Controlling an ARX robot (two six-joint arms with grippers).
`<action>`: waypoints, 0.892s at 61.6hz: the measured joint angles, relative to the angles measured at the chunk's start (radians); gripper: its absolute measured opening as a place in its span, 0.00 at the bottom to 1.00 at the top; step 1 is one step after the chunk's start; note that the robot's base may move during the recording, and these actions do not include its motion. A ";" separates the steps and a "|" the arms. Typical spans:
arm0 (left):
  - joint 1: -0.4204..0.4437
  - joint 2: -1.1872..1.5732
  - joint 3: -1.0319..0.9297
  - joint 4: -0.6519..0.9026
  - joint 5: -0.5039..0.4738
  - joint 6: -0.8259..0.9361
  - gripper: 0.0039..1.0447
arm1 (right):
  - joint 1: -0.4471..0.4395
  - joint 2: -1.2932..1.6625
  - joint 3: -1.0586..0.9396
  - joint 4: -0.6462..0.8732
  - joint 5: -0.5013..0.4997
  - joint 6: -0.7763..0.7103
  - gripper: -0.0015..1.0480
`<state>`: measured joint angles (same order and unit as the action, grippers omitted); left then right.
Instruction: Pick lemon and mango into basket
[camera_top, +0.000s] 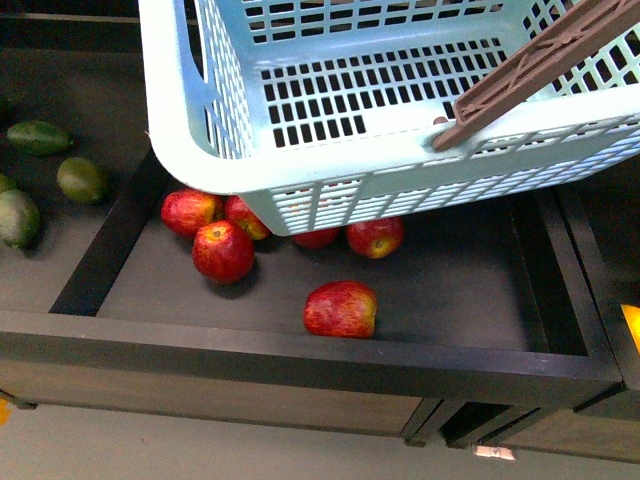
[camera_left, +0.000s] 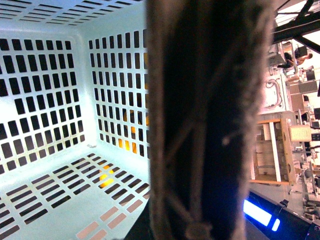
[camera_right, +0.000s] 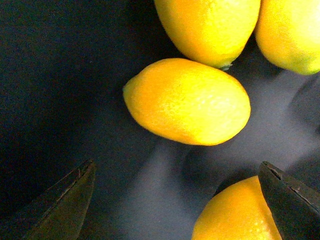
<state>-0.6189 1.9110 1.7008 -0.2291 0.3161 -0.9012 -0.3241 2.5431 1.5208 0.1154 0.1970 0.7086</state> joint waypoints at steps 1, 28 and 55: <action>0.000 0.000 0.000 0.000 0.000 0.000 0.04 | -0.002 0.000 0.003 0.000 0.002 -0.005 0.92; 0.000 0.000 0.000 0.000 -0.001 0.000 0.04 | -0.014 0.138 0.200 -0.055 0.013 -0.299 0.92; 0.000 0.000 0.000 0.000 -0.002 0.000 0.04 | -0.029 0.255 0.410 -0.136 -0.052 -0.795 0.92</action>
<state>-0.6189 1.9114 1.7008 -0.2291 0.3141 -0.9009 -0.3534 2.7983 1.9312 -0.0208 0.1448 -0.0864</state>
